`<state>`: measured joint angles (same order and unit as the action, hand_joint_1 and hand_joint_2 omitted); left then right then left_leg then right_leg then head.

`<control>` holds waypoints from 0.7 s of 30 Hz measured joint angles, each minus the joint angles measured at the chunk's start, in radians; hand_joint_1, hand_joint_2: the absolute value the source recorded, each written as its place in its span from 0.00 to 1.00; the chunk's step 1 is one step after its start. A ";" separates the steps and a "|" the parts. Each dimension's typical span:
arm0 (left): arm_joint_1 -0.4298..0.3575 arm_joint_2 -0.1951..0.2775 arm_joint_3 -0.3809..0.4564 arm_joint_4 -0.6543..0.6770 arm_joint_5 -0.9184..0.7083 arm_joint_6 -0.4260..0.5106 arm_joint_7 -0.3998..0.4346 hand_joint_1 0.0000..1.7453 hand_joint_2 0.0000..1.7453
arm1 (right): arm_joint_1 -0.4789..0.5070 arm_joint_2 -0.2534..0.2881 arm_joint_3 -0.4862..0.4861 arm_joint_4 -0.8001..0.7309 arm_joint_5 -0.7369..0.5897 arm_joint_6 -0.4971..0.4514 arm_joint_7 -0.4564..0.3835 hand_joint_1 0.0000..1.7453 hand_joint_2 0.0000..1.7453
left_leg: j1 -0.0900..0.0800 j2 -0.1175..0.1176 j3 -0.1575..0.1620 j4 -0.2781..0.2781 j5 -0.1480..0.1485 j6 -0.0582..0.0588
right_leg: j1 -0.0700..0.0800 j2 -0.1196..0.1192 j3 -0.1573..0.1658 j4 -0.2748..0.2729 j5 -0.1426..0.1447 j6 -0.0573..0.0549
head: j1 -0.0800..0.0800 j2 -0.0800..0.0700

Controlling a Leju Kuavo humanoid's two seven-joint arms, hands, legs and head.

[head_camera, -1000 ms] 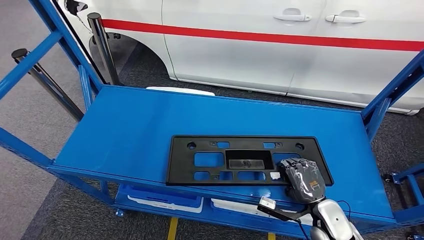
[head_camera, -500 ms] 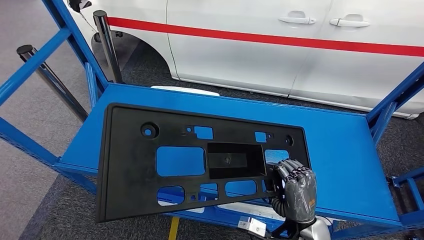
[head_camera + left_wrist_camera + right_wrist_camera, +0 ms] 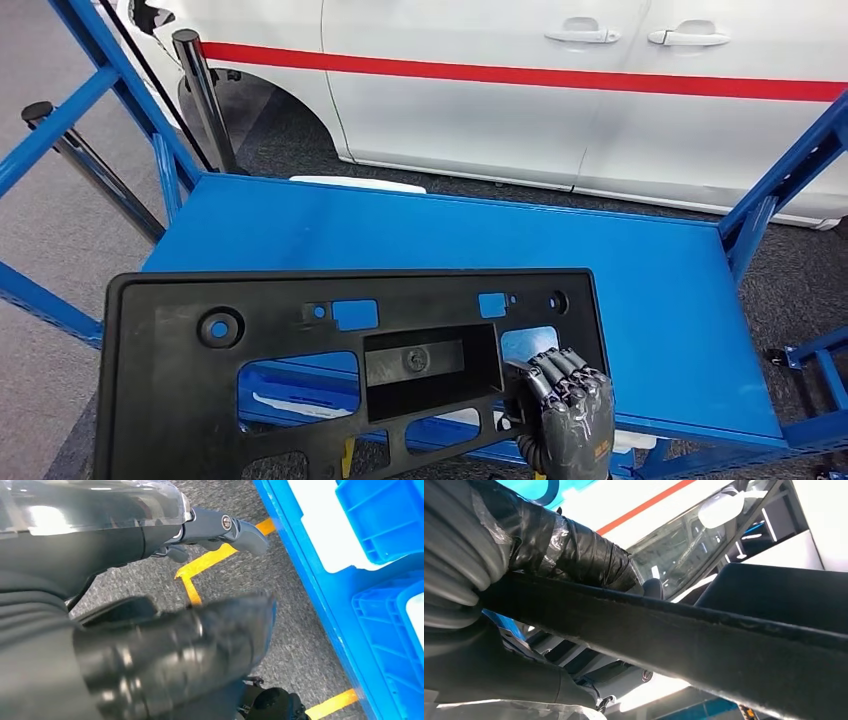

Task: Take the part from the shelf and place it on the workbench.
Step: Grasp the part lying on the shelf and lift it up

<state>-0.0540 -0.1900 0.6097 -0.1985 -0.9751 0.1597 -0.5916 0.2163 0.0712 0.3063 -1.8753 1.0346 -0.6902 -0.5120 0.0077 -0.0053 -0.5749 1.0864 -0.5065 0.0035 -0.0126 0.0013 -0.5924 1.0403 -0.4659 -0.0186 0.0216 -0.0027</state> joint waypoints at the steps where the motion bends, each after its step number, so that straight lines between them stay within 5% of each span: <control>1: -0.001 0.001 0.003 0.000 0.000 -0.002 -0.001 0.00 1.00 | 0.001 0.005 0.000 0.000 0.005 0.000 0.000 1.00 1.00 | -0.003 0.000 0.019 -0.042 0.012 0.005 | 0.001 0.000 0.000 0.001 0.000 0.004 | 0.000 0.000; 6: 0.002 0.003 0.013 0.000 0.002 -0.004 -0.006 0.00 1.00 | 0.006 0.016 -0.001 0.000 0.010 0.000 0.000 1.00 1.00 | -0.003 0.000 0.034 -0.081 0.027 0.031 | -0.001 0.000 -0.006 0.016 -0.013 0.032 | 0.001 0.000; 9: 0.001 0.003 0.015 0.000 0.002 -0.005 -0.007 0.00 1.00 | 0.009 0.017 -0.001 0.000 0.010 0.000 0.000 1.00 1.00 | -0.001 0.004 0.035 -0.087 0.033 0.043 | -0.002 0.000 -0.073 0.166 -0.101 0.040 | 0.002 0.000; 11: 0.002 0.003 0.016 0.000 0.004 -0.006 -0.007 0.00 1.00 | 0.013 0.017 -0.002 0.000 0.010 0.000 0.000 1.00 1.00 | -0.002 0.005 0.034 -0.085 0.033 0.044 | -0.003 -0.001 -0.113 0.256 -0.128 0.043 | 0.002 0.000; 13: 0.002 0.003 0.016 0.000 0.007 -0.009 -0.008 0.00 1.00 | 0.014 0.018 -0.002 0.001 0.010 0.000 0.004 1.00 1.00 | -0.002 0.003 0.034 -0.081 0.030 0.042 | -0.004 -0.001 -0.089 0.209 -0.083 0.042 | 0.002 0.000; 16: 0.002 0.003 0.017 0.000 0.008 -0.008 -0.007 0.00 1.00 | 0.011 0.018 -0.001 0.003 0.010 0.000 0.015 1.00 1.00 | -0.006 0.001 0.031 -0.068 0.020 0.030 | -0.002 -0.001 -0.004 0.034 -0.013 0.034 | 0.002 0.000; 21: 0.001 0.002 0.022 0.000 -0.017 0.088 0.067 0.00 1.00 | 0.011 0.021 0.001 0.014 0.005 0.000 0.034 1.00 1.00 | -0.003 0.001 0.022 -0.047 0.001 0.002 | 0.001 0.001 0.007 0.000 -0.008 0.007 | 0.001 0.000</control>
<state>-0.0527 -0.1877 0.6317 -0.1985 -0.9921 0.2480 -0.5248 0.2275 0.0924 0.3077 -1.8609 1.0397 -0.6905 -0.4779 0.0043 -0.0047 -0.5524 1.0390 -0.5053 0.0058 -0.0117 0.0020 -0.5856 1.0401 -0.4737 -0.0119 0.0222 -0.0027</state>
